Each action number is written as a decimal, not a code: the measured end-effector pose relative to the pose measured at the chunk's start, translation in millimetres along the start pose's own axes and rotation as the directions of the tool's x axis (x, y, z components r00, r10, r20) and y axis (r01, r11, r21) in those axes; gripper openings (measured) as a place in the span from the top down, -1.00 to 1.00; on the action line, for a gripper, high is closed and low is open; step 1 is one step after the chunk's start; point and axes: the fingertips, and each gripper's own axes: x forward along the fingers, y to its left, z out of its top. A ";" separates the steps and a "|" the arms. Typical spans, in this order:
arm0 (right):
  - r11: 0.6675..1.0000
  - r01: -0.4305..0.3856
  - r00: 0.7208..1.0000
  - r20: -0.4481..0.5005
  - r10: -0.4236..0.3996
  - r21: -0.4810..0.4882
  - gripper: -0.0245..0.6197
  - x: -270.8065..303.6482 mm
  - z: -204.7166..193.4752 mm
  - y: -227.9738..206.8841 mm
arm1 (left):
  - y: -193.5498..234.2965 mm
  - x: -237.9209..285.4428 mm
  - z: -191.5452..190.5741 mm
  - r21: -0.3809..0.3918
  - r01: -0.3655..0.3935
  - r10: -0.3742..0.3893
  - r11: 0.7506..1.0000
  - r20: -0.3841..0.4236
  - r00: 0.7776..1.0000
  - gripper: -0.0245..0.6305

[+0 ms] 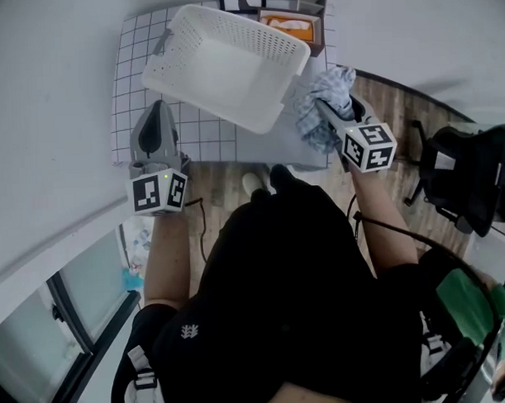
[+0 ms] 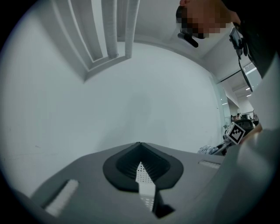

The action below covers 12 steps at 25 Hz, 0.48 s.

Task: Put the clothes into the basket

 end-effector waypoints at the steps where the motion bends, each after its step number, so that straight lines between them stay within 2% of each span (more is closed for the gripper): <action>1: 1.000 0.000 1.000 0.009 0.000 -0.002 0.08 -0.8 5.6 -0.3 | 1.2 -0.9 4.3 0.004 -0.003 0.003 1.000 0.005 1.000 0.90; 12: 0.998 0.002 0.996 0.092 0.003 -0.055 0.09 -7.5 61.0 0.5 | 12.9 -7.5 44.5 0.037 -0.041 0.038 0.998 0.085 0.996 0.90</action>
